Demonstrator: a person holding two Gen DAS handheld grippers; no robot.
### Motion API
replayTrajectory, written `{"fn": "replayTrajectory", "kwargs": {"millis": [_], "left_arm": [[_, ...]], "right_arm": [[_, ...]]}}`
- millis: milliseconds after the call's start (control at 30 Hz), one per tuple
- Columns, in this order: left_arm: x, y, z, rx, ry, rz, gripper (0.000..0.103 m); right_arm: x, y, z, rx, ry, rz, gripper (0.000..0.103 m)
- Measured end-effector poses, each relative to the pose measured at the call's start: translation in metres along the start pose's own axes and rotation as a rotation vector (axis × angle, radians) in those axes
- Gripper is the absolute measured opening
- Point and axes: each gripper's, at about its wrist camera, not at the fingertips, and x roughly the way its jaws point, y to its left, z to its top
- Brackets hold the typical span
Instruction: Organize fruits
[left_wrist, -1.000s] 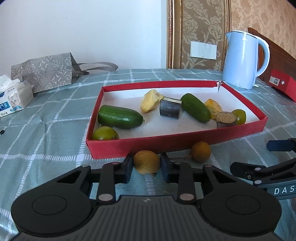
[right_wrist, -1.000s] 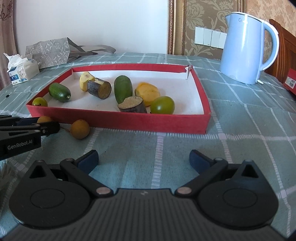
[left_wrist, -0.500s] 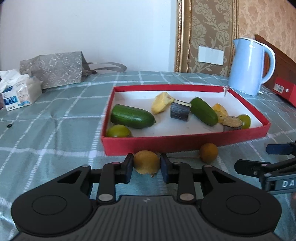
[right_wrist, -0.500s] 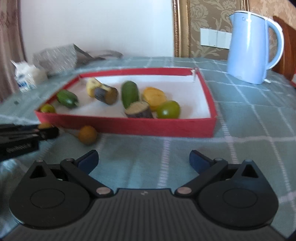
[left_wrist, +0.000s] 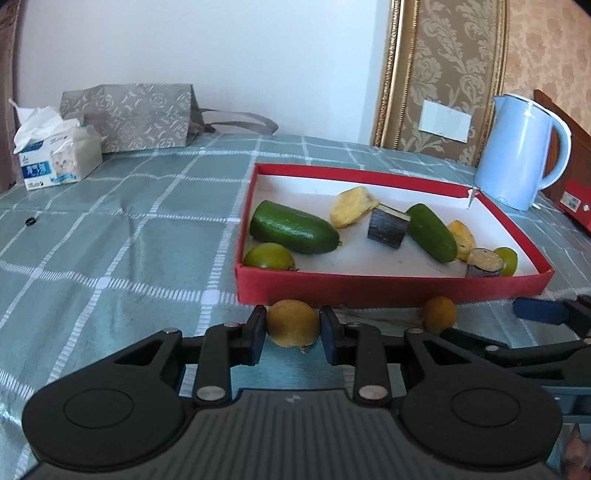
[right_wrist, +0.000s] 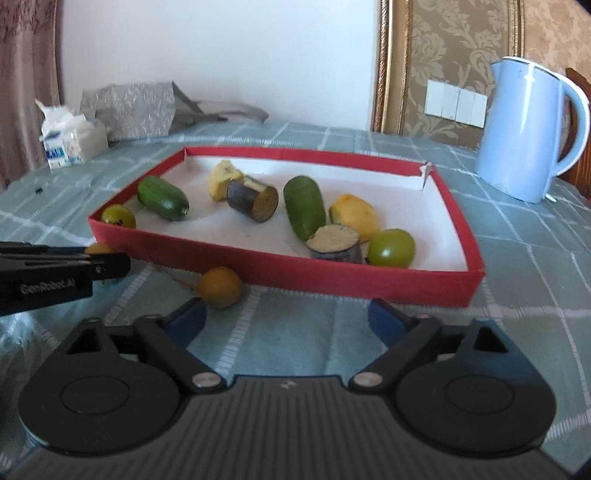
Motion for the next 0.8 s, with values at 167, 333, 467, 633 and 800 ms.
{"fn": "replayTrajectory", "kwargs": {"millis": [167,333,467,633,800], "left_arm": [[0.0,0.003,0.001,-0.013,0.003,-0.001,0.03],[0.0,0.002,0.0,-0.003,0.005,-0.004,0.03],[-0.001,0.001,0.0,-0.001,0.005,-0.004,0.03],[0.0,0.0,0.0,0.012,0.002,0.004,0.03],[0.0,-0.001,0.0,0.022,0.002,0.009,0.03]], "right_arm": [[0.008,0.008,0.005,-0.005,0.02,0.015,0.09],[0.014,0.015,0.009,-0.001,0.023,0.011,0.091],[0.015,0.017,0.009,0.018,0.021,-0.007,0.09],[0.011,0.021,0.007,0.032,0.009,-0.024,0.076],[0.01,0.034,0.008,0.0,-0.009,-0.029,0.061]]}}
